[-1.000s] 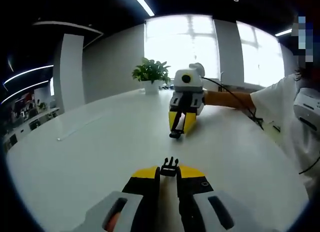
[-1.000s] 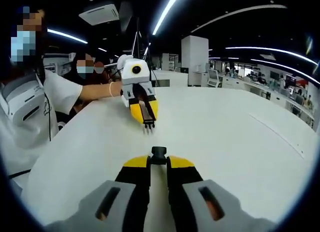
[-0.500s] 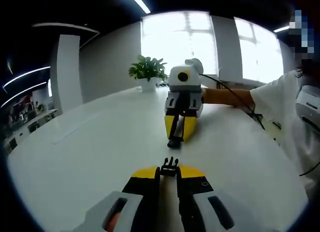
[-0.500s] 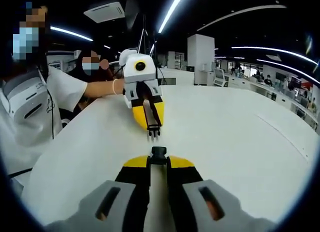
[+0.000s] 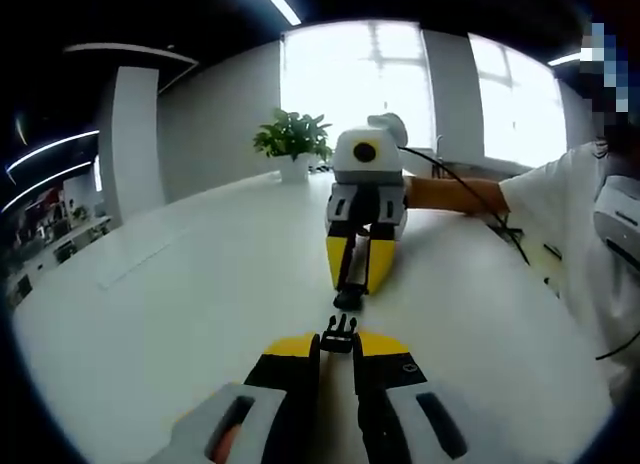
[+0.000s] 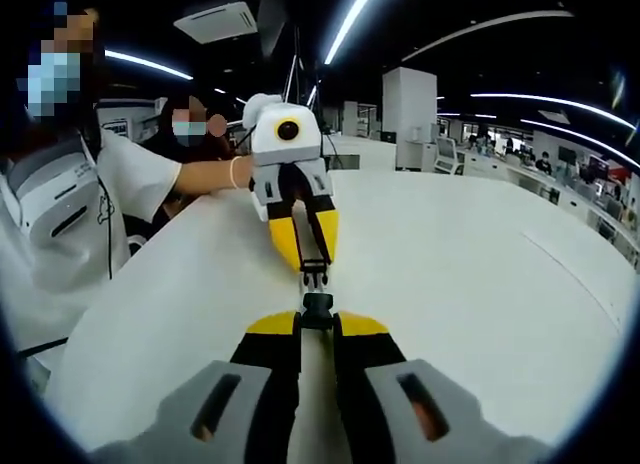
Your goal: Snap the two parts of the plastic buckle together until the buckle closes and remains connected.
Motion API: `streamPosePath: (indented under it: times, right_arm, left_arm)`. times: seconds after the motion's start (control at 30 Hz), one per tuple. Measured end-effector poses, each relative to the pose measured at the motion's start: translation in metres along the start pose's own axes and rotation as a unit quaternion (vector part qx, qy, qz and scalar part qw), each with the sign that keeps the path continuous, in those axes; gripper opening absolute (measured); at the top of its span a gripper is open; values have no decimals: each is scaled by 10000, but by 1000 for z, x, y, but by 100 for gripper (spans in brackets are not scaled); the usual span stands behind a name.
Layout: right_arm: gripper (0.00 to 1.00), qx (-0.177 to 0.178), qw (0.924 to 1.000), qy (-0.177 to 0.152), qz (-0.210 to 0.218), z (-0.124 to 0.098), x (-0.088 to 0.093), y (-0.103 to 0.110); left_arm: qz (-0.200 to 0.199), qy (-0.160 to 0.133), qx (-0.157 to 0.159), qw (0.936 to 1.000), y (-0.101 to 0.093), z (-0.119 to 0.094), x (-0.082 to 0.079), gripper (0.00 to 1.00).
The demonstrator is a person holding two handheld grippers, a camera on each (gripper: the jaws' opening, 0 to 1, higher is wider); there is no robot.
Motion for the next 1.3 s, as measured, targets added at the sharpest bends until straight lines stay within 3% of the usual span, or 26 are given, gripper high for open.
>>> streamPosePath:
  times: [0.87, 1.3]
  right_arm:
    - [13, -140, 9999, -1, -36, 7, 1, 9]
    - [13, -165, 9998, -130, -71, 6, -5, 8]
  left_arm:
    - [95, 122, 69, 9999, -7, 1, 4, 12]
    - [16, -103, 155, 9998, -7, 0, -4, 12]
Point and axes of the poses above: the point that each gripper's makers call its tool centre point, and the gripper's own axes: z roughly forward along the fingers, y roughly to its left, x roughly out of its underside, the point moved 2 cm from there along -z, roughly backward along the fingers, and after that the axes turned 7 degrees about z, right-handed, at the moved point
